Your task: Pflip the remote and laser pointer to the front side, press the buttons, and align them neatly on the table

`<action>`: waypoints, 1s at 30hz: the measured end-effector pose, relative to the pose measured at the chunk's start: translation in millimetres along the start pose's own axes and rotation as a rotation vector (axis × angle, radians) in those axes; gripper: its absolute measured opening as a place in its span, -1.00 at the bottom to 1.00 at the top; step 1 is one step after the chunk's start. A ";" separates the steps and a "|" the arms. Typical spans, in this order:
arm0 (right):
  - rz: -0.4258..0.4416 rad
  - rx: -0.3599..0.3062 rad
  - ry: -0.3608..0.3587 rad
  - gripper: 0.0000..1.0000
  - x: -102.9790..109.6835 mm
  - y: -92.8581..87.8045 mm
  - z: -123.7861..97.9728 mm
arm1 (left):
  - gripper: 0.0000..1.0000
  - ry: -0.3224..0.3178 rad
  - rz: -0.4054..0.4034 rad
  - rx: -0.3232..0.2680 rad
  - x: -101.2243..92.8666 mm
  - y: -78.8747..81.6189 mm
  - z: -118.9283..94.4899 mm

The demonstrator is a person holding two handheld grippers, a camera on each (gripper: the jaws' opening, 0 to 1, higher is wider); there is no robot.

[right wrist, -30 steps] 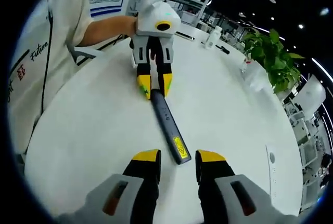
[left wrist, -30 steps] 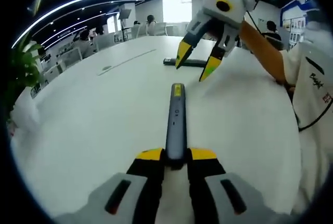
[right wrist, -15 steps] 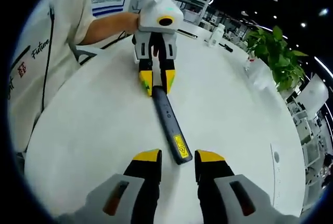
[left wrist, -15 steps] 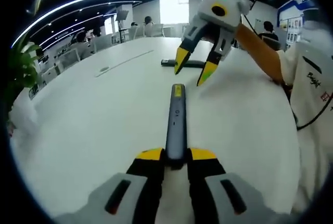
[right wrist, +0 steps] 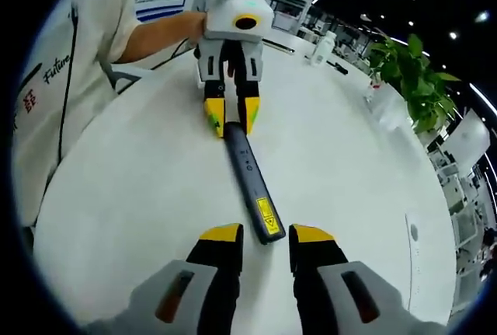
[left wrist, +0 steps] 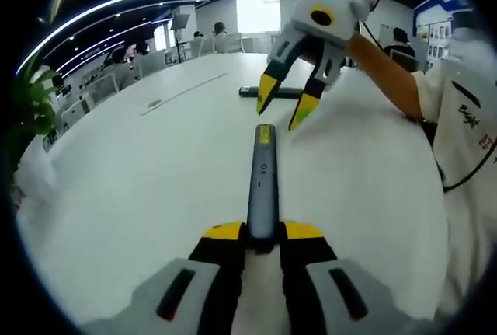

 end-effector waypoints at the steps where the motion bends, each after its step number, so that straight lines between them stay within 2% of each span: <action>1: 0.005 -0.001 -0.001 -0.48 -0.7 -0.1 0.5 | -0.60 0.001 -0.003 -0.001 0.0 -0.1 0.0; 30: 0.006 0.020 0.035 -0.52 5.4 -7.9 8.2 | -0.60 0.017 0.016 -0.001 0.3 0.9 0.4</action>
Point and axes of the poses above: the point that each gripper's makers call its tool centre point, and the gripper's own axes: z roughly forward along the fingers, x roughly to its left, y roughly out of its top, the point moved 4 cm from there along -z, roughly backward along the fingers, and after that the axes turned 13 degrees about -y, right-handed, at the moved point
